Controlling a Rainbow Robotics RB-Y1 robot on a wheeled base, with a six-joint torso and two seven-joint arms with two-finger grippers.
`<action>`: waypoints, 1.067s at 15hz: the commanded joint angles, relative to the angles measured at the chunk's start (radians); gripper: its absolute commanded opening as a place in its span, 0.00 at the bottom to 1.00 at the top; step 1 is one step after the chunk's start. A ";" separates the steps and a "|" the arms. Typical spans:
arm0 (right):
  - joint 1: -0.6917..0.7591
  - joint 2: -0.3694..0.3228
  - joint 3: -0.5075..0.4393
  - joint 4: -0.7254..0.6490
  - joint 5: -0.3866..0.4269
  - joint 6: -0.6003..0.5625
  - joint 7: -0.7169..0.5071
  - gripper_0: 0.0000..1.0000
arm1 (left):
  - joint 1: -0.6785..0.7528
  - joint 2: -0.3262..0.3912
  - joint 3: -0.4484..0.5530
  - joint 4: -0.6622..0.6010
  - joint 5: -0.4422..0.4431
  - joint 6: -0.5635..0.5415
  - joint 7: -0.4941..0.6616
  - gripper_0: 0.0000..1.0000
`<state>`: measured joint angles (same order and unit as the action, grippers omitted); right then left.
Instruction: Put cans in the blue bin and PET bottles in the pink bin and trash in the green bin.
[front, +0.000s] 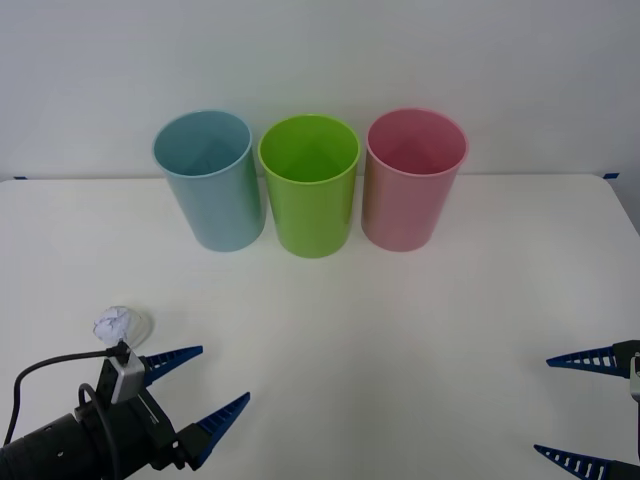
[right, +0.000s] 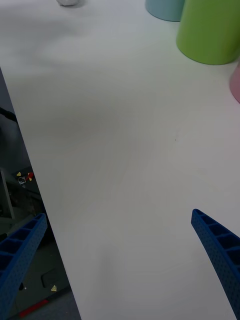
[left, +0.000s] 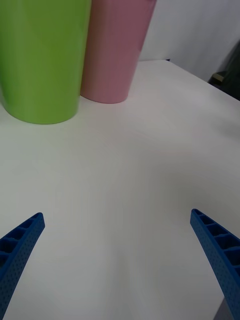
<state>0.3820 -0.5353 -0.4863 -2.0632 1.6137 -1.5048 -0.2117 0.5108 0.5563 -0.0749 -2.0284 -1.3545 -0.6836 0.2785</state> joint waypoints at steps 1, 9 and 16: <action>0.000 0.000 0.000 0.000 0.000 0.000 0.000 1.00 | 0.025 -0.015 0.024 -0.010 0.001 -0.028 0.007 1.00; 0.000 0.000 0.000 0.000 0.000 0.000 0.000 1.00 | 0.048 0.168 -0.085 -0.067 0.038 0.335 0.110 1.00; 0.000 0.000 0.000 0.000 0.000 0.000 0.000 1.00 | -0.087 0.608 -0.307 -0.084 0.454 0.742 0.114 1.00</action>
<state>0.3820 -0.5353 -0.4863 -2.0632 1.6136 -1.5048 -0.2117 0.4444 1.1295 -0.3571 -2.1112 -0.9484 0.0261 0.3959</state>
